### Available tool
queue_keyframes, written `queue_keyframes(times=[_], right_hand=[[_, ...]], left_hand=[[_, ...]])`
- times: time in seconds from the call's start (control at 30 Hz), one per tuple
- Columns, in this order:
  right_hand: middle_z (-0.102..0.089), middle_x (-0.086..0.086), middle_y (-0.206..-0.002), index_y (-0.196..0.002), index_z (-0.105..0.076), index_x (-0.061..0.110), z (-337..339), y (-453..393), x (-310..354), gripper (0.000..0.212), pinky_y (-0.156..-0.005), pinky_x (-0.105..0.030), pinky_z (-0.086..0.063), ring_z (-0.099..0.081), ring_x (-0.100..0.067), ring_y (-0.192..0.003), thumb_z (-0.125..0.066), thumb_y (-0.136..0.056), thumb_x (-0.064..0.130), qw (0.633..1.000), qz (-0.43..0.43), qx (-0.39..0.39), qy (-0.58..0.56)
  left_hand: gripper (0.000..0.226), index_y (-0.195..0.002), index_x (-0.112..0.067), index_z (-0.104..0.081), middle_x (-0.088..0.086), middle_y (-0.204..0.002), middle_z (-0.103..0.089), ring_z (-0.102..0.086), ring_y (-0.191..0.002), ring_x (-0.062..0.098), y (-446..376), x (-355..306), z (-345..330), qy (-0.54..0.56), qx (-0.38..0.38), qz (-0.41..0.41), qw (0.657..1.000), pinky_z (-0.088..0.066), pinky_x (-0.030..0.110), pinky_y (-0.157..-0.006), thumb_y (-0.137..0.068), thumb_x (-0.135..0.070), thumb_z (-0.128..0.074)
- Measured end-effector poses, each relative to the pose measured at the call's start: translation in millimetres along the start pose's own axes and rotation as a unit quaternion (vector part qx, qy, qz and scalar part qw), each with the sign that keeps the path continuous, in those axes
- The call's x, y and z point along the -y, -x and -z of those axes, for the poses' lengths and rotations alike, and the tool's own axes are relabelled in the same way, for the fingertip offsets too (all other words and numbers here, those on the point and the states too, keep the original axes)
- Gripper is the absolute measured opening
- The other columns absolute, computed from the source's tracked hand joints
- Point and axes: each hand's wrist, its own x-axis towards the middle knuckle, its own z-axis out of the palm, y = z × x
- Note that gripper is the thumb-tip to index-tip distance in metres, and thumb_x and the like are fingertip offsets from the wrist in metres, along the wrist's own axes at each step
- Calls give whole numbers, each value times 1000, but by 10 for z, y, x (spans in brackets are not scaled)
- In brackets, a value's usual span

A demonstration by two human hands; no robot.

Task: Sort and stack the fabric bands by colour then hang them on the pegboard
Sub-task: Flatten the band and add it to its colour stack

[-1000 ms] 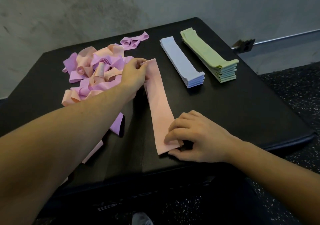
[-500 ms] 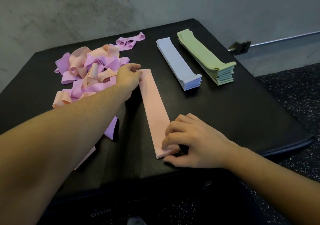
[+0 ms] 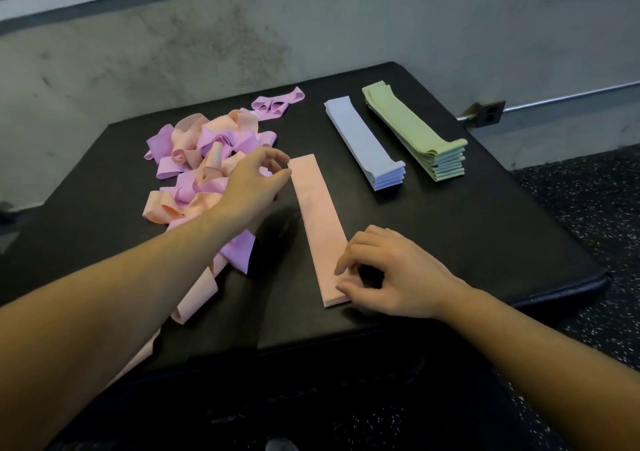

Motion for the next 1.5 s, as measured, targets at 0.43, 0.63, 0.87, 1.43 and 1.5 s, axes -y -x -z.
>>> queue_keyframes(times=[0.43, 0.63, 0.87, 1.43, 1.5], right_hand=[[-59, 23, -95, -96, -61, 49, -14, -77, 258, 30, -78, -22, -47, -57, -8, -91, -66, -92, 19, 988, -81, -70, -108], [-60, 15, -102, -111, -62, 39, -210, -360, 761, 34, -78, -14, -43, -61, -10, -86, -66, -92, 11, 989, -37, -37, -140], [-48, 20, -141, -139, -47, 44, -544, -873, 1331, 57, -100, -33, -48, -58, -4, -106, -69, -89, 29, 995, -23, 80, -61], [-68, 13, -124, -110, -75, 21, -943, -1321, 1382, 19, -95, -25, -47, -59, -2, -107, -67, -94, 25, 997, -37, 56, -40], [-71, 14, -115, -100, -77, 26, -828, -1308, 1375, 11, -88, -23, -49, -62, -1, -97, -73, -90, 30, 989, -83, 62, -104]], left_hand=[[14, -96, -25, -72, -20, -101, -64, -59, -101, 6, 1397, 688, 1004, -89, -30, -63, 994, -45, 27, -88, -92, -13, -69], [20, -102, -35, -66, -18, -111, -58, -56, -109, 11, 1685, 869, 1333, -148, -40, -73, 985, -41, 37, -94, -83, -39, -60], [63, -127, -45, -57, -15, -144, -44, -34, -139, 11, 1833, 1203, 1480, -207, -9, -26, 978, -28, 45, -110, -70, -70, -50], [70, -125, -56, -50, -35, -132, -43, -49, -126, 14, 1807, 1656, 1462, -11, -30, 56, 998, -47, 45, -106, -62, -70, -78], [78, -128, -59, -45, -30, -131, -47, -48, -127, 13, 1810, 1677, 1468, 1, -22, 69, 997, -49, 44, -104, -60, -69, -82]])
